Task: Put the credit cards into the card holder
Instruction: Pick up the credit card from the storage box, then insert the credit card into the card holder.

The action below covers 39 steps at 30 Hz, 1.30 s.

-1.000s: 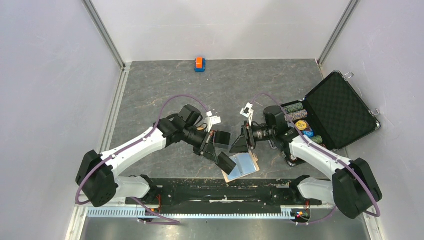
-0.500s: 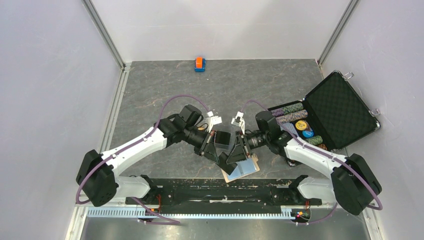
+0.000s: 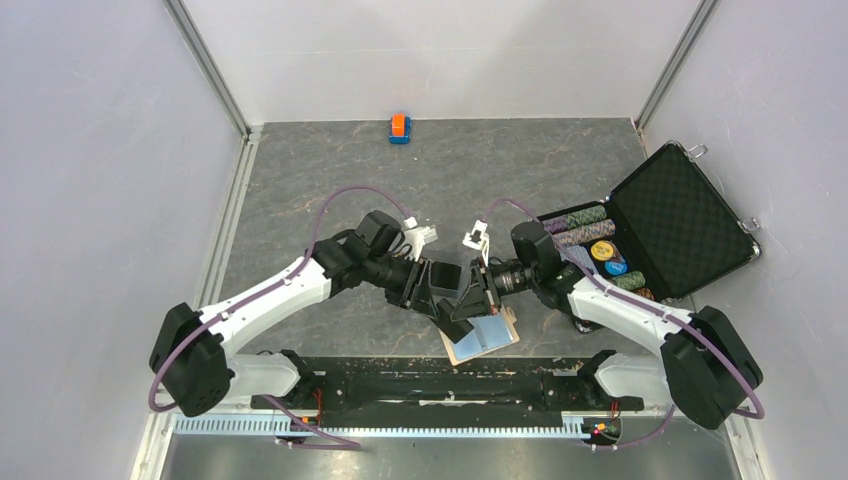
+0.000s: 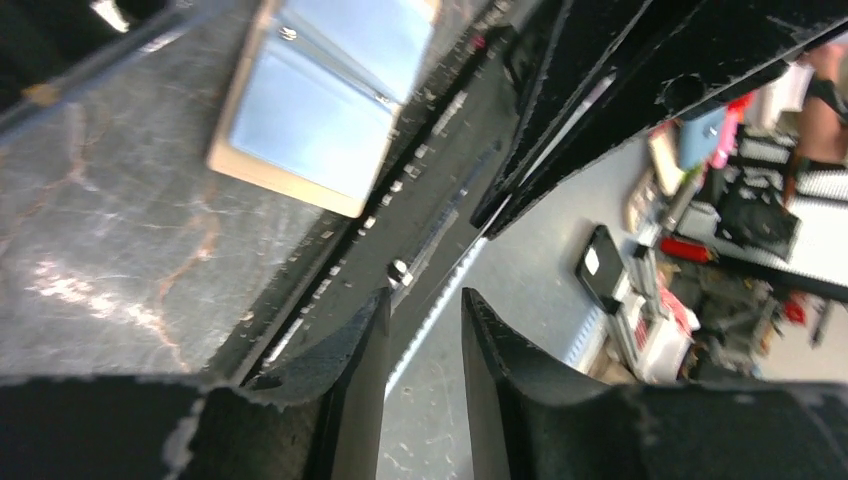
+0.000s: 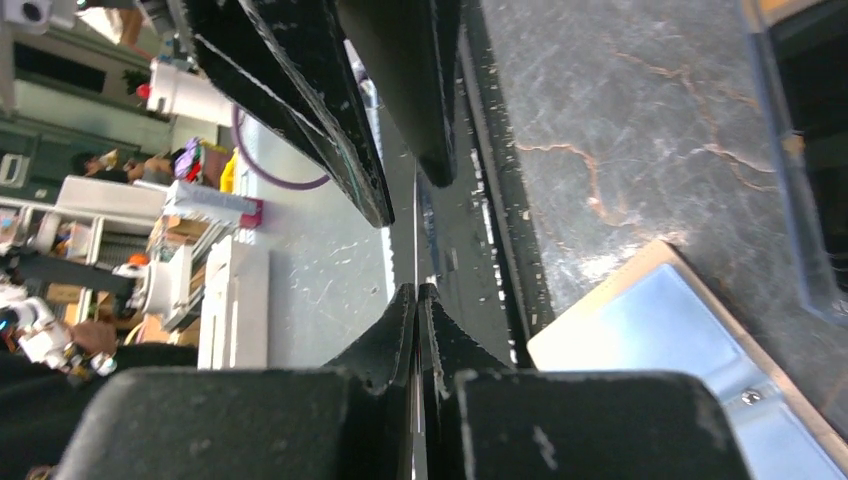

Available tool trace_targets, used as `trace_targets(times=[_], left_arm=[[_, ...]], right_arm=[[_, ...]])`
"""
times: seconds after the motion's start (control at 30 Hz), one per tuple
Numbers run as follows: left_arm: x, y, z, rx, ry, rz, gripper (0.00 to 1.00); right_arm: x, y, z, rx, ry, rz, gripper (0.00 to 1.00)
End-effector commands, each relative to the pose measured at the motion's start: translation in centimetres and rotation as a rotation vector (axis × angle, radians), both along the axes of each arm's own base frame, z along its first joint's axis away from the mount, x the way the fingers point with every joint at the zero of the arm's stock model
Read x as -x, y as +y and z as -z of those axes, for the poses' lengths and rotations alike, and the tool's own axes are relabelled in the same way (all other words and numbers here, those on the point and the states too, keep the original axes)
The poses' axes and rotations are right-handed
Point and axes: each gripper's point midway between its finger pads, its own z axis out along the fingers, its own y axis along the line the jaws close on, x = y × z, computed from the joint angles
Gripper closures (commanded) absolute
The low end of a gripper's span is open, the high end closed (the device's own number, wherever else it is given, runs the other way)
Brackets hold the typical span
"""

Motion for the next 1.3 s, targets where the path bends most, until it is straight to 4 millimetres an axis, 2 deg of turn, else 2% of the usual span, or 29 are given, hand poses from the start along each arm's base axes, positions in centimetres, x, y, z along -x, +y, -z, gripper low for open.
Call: trace_targets(times=[0.0, 0.17, 0.33, 0.47, 0.57, 0.73, 1.0, 1.27], left_arm=[[-2.7, 0.5, 0.2, -0.032, -0.076, -0.222, 0.61], [-2.9, 0.7, 1.6, -0.019, -0.02, -0.344, 0.61], [-1.8, 1.8, 5.2, -0.115, 0.057, -0.367, 0.65], [-0.8, 2.6, 8.0, -0.203, 0.066, -0.328, 0.69], [-0.3, 2.4, 9.2, -0.239, 0.057, -0.294, 0.73], [-0.1, 1.5, 10.6, -0.279, 0.048, -0.252, 0.77], [0.3, -0.2, 12.4, -0.326, 0.053, -0.192, 0.82], [0.4, -1.0, 12.6, -0.339, 0.044, -0.164, 0.85]], right_arm=[[-2.0, -0.3, 2.3, 0.08, -0.025, 0.128, 1.0], [-4.0, -2.1, 5.0, 0.178, -0.015, 0.285, 1.0], [-5.5, -5.1, 6.9, 0.253, -0.001, 0.428, 1.0], [-6.1, -7.9, 8.9, 0.364, 0.022, 0.531, 1.0], [-6.0, -9.2, 9.9, 0.402, 0.048, 0.581, 1.0], [-5.8, -9.3, 10.6, 0.401, 0.078, 0.592, 1.0], [-5.1, -8.4, 10.2, 0.339, 0.133, 0.575, 1.0], [-6.2, -8.0, 8.1, 0.284, 0.091, 0.599, 1.0]])
